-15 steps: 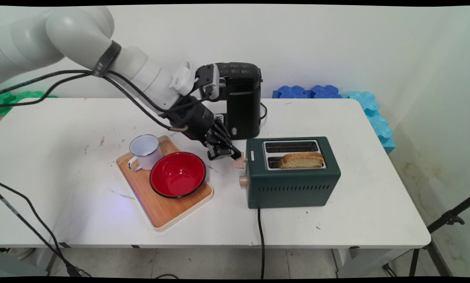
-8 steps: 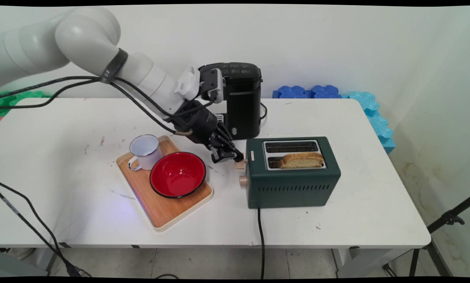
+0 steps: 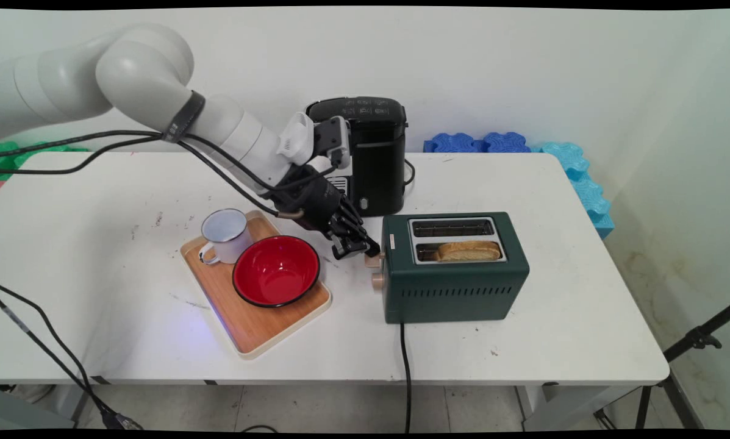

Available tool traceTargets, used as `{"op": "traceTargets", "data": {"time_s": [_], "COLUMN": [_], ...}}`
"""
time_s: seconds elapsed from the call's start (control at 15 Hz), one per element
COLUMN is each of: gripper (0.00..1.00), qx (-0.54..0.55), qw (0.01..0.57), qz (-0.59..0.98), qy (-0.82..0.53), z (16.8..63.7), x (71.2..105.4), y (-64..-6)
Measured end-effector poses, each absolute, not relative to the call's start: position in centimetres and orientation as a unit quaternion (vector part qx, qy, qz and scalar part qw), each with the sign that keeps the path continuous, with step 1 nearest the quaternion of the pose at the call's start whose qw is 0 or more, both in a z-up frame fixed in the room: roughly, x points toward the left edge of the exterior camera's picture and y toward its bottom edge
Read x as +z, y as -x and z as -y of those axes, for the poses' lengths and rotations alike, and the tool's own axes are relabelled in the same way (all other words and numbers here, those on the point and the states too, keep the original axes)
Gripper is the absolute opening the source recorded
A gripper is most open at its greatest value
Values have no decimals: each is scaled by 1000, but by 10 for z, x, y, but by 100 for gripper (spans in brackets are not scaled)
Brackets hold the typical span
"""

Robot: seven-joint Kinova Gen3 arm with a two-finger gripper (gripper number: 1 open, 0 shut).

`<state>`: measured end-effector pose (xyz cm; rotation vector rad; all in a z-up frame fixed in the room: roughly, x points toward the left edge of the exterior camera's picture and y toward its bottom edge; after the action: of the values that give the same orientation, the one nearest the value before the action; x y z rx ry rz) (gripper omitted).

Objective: Press the toaster switch

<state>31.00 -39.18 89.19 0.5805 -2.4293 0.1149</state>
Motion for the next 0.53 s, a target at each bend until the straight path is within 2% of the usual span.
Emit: {"op": "traceTargets", "data": {"time_s": [0.53], "gripper": [0], "qx": [44], "qw": [318], "qz": [918], "qy": [-233], "z": [392], "x": [879], "y": [-310]}}
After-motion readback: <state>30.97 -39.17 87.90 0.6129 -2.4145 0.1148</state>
